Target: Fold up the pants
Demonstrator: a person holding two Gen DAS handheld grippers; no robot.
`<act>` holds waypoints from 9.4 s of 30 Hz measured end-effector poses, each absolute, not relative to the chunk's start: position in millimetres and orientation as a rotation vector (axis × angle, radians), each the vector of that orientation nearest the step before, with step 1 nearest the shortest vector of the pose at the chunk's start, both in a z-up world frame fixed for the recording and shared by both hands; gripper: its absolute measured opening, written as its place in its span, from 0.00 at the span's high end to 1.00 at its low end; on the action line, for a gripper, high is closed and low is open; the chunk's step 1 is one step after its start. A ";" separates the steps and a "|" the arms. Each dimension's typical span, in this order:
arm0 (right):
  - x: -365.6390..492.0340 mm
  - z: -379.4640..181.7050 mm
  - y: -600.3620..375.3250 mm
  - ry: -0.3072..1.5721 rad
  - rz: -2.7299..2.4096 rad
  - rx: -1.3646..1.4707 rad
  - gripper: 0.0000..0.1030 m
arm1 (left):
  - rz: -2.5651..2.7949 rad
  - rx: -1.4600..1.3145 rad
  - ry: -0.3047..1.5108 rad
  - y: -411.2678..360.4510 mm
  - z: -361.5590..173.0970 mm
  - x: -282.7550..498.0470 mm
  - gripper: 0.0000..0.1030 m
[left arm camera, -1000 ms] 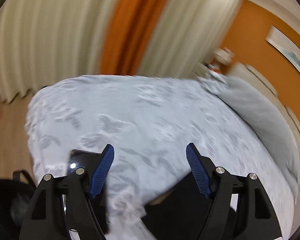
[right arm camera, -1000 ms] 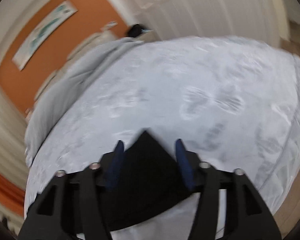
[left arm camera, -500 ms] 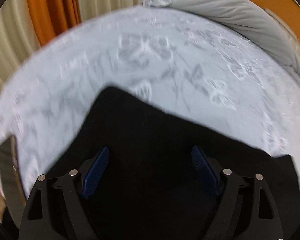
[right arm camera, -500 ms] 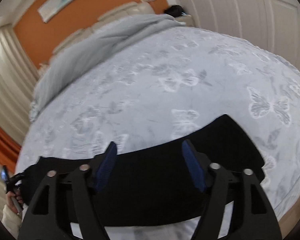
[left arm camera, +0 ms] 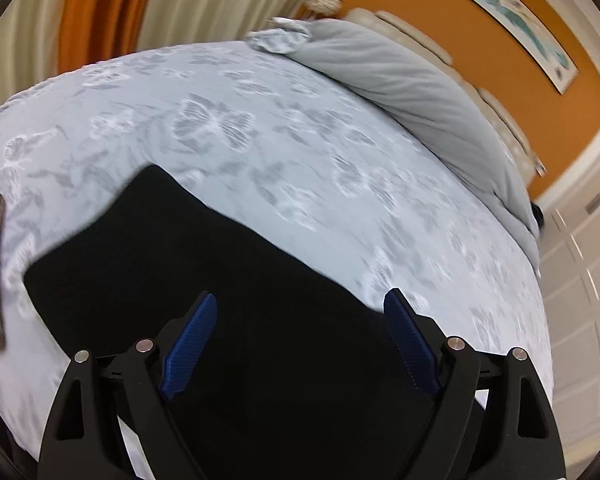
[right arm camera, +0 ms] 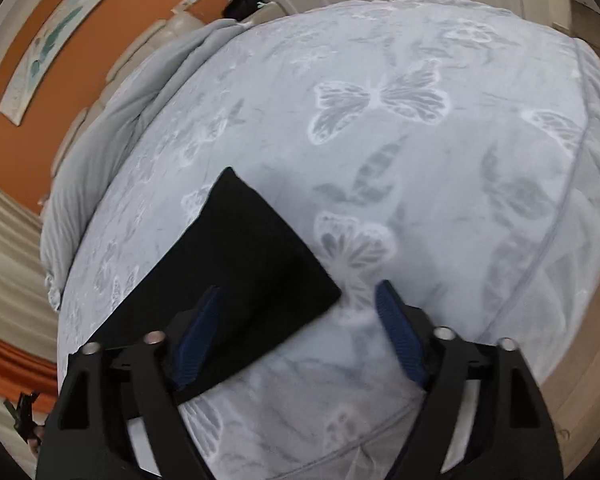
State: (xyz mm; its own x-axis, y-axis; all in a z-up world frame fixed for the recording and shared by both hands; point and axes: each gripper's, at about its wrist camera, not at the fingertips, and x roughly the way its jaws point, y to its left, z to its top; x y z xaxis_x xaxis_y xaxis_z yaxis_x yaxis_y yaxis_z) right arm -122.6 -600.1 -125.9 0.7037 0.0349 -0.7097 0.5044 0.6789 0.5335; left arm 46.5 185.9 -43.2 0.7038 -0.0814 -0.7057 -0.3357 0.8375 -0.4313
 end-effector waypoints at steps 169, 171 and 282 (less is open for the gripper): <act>12.8 -84.8 -279.6 1.042 0.244 0.287 0.80 | 0.029 0.073 0.902 10.3 -72.6 -6.2 0.16; 14.9 -88.8 -281.5 1.032 0.249 0.306 0.75 | 0.024 0.076 0.911 7.6 -74.8 -5.1 0.16; 1.1 -75.0 -245.6 1.068 0.495 0.463 0.52 | -0.005 -0.027 1.019 23.4 -92.8 16.0 0.12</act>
State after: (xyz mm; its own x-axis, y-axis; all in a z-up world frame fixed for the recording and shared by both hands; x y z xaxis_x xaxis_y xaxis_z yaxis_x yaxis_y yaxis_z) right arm 1.1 -245.6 -75.0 0.3946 0.5890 -0.7052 -0.1573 0.7995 0.5797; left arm 16.0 23.4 -92.8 0.5246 -0.0167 -0.8512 -0.0089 0.9996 -0.0250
